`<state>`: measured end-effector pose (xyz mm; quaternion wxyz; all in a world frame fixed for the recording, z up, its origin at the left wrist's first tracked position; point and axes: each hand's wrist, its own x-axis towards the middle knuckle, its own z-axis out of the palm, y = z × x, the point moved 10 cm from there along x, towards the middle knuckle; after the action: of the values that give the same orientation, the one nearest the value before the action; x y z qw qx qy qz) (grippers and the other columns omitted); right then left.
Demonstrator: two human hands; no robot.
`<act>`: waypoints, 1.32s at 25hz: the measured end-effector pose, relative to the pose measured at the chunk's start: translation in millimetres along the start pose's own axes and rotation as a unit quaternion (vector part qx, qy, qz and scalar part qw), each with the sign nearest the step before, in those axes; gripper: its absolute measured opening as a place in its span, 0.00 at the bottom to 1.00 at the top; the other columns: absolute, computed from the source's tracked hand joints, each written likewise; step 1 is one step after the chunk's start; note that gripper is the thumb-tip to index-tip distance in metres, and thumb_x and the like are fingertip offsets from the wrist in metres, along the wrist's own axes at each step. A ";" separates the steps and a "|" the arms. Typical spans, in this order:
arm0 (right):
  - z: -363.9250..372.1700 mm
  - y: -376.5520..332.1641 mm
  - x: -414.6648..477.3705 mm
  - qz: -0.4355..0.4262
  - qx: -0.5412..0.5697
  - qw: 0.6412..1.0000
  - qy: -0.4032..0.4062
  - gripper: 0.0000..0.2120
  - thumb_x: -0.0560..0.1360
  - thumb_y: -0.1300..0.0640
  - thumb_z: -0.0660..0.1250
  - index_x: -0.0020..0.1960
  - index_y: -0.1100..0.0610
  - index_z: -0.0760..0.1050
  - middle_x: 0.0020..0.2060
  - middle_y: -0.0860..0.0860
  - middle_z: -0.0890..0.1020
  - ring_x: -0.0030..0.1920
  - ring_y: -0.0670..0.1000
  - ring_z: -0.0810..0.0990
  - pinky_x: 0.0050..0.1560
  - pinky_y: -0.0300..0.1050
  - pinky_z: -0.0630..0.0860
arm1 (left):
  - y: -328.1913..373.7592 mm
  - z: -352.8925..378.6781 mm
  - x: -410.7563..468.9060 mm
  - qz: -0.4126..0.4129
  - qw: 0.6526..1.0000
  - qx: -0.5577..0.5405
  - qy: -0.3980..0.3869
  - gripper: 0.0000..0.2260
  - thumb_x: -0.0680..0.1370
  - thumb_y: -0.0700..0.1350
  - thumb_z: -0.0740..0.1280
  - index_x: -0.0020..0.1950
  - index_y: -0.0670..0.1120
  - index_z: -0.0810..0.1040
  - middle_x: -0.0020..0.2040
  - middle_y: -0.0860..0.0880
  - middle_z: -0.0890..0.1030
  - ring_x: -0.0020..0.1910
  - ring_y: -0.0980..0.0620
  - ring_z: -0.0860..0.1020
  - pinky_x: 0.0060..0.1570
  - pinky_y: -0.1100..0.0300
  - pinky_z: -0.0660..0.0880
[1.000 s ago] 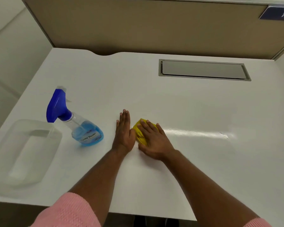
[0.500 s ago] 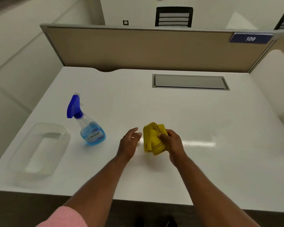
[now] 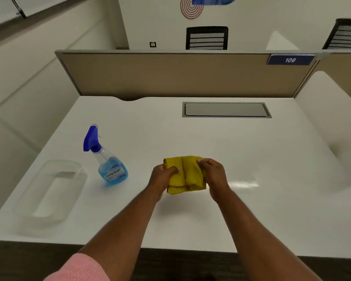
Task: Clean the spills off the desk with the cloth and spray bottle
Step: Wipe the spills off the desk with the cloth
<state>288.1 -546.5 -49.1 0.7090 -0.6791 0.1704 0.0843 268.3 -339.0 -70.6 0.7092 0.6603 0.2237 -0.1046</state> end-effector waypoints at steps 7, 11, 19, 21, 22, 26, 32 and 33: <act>-17.5 6.7 -22.3 -0.121 -0.169 0.970 0.125 0.11 0.79 0.46 0.67 0.54 0.51 0.82 0.50 0.46 0.84 0.53 0.48 0.81 0.56 0.48 0.76 | -17.1 20.0 -0.7 -0.021 0.999 -0.040 -0.015 0.15 0.77 0.40 0.71 0.64 0.44 0.80 0.57 0.44 0.85 0.55 0.43 0.83 0.56 0.47 0.80; -0.1 46.7 -17.4 0.011 -0.009 0.999 0.034 0.22 0.76 0.32 0.58 0.55 0.45 0.81 0.50 0.45 0.86 0.54 0.49 0.83 0.55 0.51 0.79 | -16.6 61.7 -6.0 -0.020 0.995 -0.036 -0.096 0.13 0.78 0.39 0.69 0.63 0.46 0.80 0.58 0.43 0.85 0.56 0.43 0.84 0.54 0.48 0.82; -10.9 37.2 10.0 -0.088 -0.186 0.975 0.080 0.31 0.81 0.34 0.52 0.79 0.45 0.61 0.77 0.45 0.68 0.75 0.47 0.67 0.70 0.42 0.63 | -43.4 96.6 -7.3 -0.051 0.985 -0.089 -0.140 0.16 0.72 0.41 0.66 0.60 0.42 0.80 0.51 0.42 0.82 0.49 0.44 0.79 0.49 0.53 0.77; -0.1 55.7 19.0 -0.086 -0.255 0.962 0.033 0.27 0.84 0.41 0.54 0.80 0.49 0.62 0.79 0.47 0.65 0.78 0.49 0.63 0.75 0.46 0.61 | -44.9 61.7 -1.2 0.038 0.985 0.151 -0.076 0.16 0.72 0.47 0.67 0.58 0.46 0.80 0.52 0.47 0.83 0.51 0.47 0.80 0.50 0.57 0.76; 5.5 61.0 20.4 -0.098 -0.286 0.953 0.020 0.25 0.84 0.44 0.56 0.80 0.51 0.62 0.79 0.49 0.64 0.79 0.49 0.61 0.78 0.50 0.58 | -38.6 40.8 0.6 0.107 0.959 0.262 -0.025 0.17 0.75 0.49 0.68 0.62 0.47 0.79 0.56 0.49 0.82 0.56 0.49 0.80 0.55 0.58 0.76; 24.9 54.7 27.9 -0.196 -0.423 0.883 0.050 0.25 0.84 0.53 0.59 0.79 0.59 0.62 0.80 0.56 0.62 0.81 0.53 0.57 0.81 0.54 0.47 | -23.4 -18.8 17.9 0.238 0.816 0.522 0.073 0.26 0.83 0.52 0.60 0.79 0.46 0.63 0.80 0.46 0.62 0.79 0.48 0.60 0.77 0.49 0.59; 50.7 74.5 59.0 -0.168 -0.592 0.787 0.036 0.35 0.83 0.41 0.51 0.82 0.60 0.50 0.82 0.57 0.52 0.82 0.56 0.47 0.80 0.59 0.41 | -40.8 -66.6 62.9 0.188 0.726 0.661 0.037 0.32 0.84 0.58 0.48 0.82 0.44 0.43 0.83 0.46 0.42 0.81 0.49 0.39 0.80 0.48 0.41; 59.3 78.7 61.3 -0.176 -0.603 0.777 0.025 0.35 0.83 0.40 0.50 0.82 0.60 0.49 0.82 0.57 0.52 0.82 0.57 0.47 0.80 0.59 0.40 | -43.8 -73.0 67.3 0.182 0.731 0.656 0.036 0.32 0.84 0.59 0.47 0.82 0.44 0.42 0.83 0.47 0.42 0.81 0.50 0.39 0.80 0.50 0.40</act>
<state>324.9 -489.6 -143.3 0.1518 -0.9879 -0.0201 0.0263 294.9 -262.0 -142.2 0.0962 0.9928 0.0001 -0.0708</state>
